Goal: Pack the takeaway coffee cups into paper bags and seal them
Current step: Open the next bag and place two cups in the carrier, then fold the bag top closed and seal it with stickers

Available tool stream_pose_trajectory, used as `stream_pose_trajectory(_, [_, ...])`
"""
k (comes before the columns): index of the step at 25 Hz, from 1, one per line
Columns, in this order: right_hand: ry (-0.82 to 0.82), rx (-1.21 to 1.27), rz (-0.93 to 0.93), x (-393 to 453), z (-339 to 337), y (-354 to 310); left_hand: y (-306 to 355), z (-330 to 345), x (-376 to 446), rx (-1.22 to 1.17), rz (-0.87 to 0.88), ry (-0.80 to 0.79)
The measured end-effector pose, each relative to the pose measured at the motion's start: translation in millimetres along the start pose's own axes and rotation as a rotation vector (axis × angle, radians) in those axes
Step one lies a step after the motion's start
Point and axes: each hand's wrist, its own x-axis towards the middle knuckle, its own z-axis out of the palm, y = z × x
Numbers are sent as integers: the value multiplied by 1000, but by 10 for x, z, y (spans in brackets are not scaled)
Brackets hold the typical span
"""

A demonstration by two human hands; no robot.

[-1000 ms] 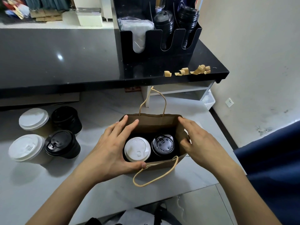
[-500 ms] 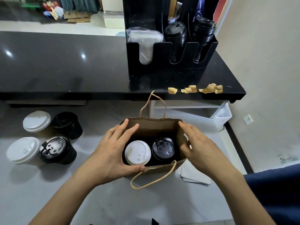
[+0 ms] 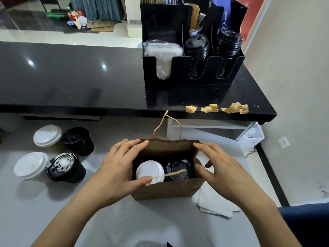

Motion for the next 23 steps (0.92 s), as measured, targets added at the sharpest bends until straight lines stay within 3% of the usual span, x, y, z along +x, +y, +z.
stream_pose_trajectory(11, [157,50,-98,227,-398,-65,49,-370,99,33,46,138])
stream_pose_trajectory(18, [227,44,-188,443,-725,-236,377,-646,418,20,179,175])
stream_pose_trajectory(23, [369,48,-253,714,-1113,-424,652,-981,755,41,268,278])
